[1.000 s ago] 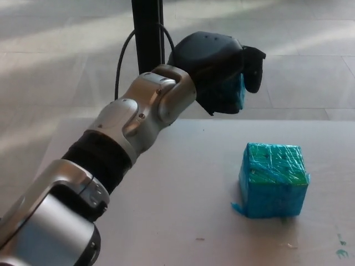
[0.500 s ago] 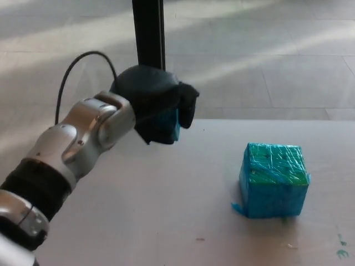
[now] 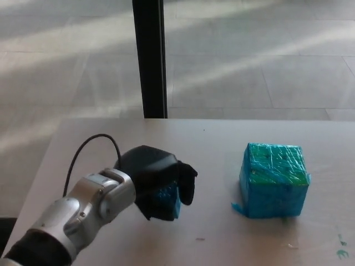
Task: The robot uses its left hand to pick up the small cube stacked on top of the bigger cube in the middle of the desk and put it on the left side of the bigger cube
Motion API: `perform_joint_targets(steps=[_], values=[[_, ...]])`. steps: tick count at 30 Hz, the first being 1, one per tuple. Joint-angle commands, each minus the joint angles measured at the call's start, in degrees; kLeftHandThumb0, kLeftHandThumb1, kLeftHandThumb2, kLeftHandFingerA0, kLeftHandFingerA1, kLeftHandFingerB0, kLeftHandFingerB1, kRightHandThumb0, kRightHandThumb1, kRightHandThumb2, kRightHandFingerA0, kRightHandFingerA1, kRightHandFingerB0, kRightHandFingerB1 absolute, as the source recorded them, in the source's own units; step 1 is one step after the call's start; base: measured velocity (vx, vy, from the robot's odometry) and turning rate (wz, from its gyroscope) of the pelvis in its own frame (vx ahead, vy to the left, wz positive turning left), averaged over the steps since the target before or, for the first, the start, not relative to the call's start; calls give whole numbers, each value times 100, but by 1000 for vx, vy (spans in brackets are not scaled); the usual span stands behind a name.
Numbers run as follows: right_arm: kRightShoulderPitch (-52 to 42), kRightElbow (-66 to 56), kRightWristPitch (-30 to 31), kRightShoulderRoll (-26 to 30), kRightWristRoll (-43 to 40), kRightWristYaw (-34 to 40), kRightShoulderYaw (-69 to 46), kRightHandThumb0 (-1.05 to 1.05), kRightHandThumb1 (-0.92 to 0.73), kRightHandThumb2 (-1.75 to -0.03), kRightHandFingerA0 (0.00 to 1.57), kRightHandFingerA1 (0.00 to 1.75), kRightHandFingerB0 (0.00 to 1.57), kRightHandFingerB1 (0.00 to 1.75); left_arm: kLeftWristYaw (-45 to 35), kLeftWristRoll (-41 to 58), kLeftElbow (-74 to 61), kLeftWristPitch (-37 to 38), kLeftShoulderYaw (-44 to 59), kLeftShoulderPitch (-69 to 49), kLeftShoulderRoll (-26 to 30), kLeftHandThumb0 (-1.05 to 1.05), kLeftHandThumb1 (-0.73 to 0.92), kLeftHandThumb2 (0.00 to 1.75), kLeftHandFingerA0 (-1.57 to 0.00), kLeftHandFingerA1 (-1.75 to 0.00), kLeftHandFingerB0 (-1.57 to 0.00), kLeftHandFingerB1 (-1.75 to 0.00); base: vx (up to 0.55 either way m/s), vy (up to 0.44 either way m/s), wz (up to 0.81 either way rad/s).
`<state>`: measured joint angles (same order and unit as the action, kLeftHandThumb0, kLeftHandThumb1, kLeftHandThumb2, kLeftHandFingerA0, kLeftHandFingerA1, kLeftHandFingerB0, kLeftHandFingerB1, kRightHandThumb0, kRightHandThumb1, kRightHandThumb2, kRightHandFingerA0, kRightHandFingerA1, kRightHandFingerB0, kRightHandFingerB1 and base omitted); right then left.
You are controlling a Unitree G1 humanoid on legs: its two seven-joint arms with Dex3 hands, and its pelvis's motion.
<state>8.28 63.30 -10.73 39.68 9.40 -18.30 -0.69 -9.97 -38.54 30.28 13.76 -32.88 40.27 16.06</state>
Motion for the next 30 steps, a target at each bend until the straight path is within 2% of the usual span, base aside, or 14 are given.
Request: perform_joint_targets(steps=[1, 4, 9, 11, 12, 14, 16, 17, 20, 23, 24, 27, 29, 30], values=[[51, -34, -52, 109, -64, -7, -76, -68, -45, -80, 90, 95, 70, 79, 146, -334, 57, -184, -173, -149, -116, -16, 72, 80, -82, -162, -74, -132, 0, 0, 0], [76, -38, -28, 93, -67, -5, -77, -69, -44, -80, 89, 94, 69, 80, 186, -532, 102, -283, -282, -124, -117, -17, 72, 75, -76, -168, -70, -137, 0, 0, 0], [94, -15, -30, 81, -77, -12, -85, -69, -44, -80, 91, 95, 69, 79, 12, -877, 95, -500, -534, -12, -38, -14, 66, 66, -76, -150, -77, -94, 0, 0, 0], [96, -27, 6, 82, -79, -2, -90, -68, -43, -79, 91, 94, 69, 80, -114, -983, -45, -640, -582, -4, 31, -29, 62, 61, -56, -108, -65, -64, 0, 0, 0], [100, -18, 14, 83, -92, 5, -106, -68, -43, -79, 91, 94, 69, 80, -205, -1143, -146, -778, -649, 19, 79, -29, 62, 61, -56, -108, -65, -64, 0, 0, 0], [66, -37, -44, 75, -97, -2, -114, -68, -43, -79, 92, 95, 71, 79, -490, -1140, -203, -1042, -654, 21, 54, -40, 53, 56, -34, -75, -38, -41, 0, 0, 0], [53, -51, -20, 91, -54, -24, -75, -69, -44, -79, 88, 95, 67, 80, -1060, -1164, -347, -1330, -674, 101, 87, -66, 38, 80, -2, -34, -4, -26, 0, 0, 0], [39, -68, -7, 86, -81, -49, -94, -69, -34, -97, 87, 94, 66, 80, -1251, -1201, -418, -1473, -681, 119, 87, -76, 44, 84, 0, -23, -9, -7, 0, 0, 0], [49, -63, 17, 96, -60, -53, -75, -69, -44, -79, 86, 94, 63, 78, -1478, -1131, -526, -1621, -624, 128, 67, -88, 48, 93, 0, -20, 0, 0, 0, 0, 0], [72, -31, -16, 90, -28, -26, -44, -69, -43, -78, 86, 94, 64, 76, -1715, -1019, -648, -1861, -518, 154, -6, -91, 50, 94, 0, -16, 0, 0, 0, 0, 0], [67, 5, -19, 70, -91, -58, -94, -67, -31, -94, 88, 95, 64, 77, -1832, -954, -647, -1881, -488, 226, -21, -94, 52, 96, 0, -12, 0, 0, 0, 0, 0], [41, 13, -51, 68, -79, -41, -80, -61, -35, -101, 86, 94, 63, 77, -1972, -874, -753, -2038, -393, 256, -52, -94, 52, 97, 0, -11, 0, 0, 0, 0, 0], [29, -2, -46, 67, -91, -32, -89, -65, -31, -94, 87, 94, 64, 76, -1977, -709, -751, -2084, -251, 260, -92, -94, 51, 98, 0, -11, 0, 0, 0, 0, 0], [23, -22, -13, 60, -128, -48, -118, -64, -39, -78, 86, 95, 67, 74, -2060, -576, -800, -2216, -101, 250, -145, -94, 51, 98, 0, -8, 0, 0, 0, 0, 0]])
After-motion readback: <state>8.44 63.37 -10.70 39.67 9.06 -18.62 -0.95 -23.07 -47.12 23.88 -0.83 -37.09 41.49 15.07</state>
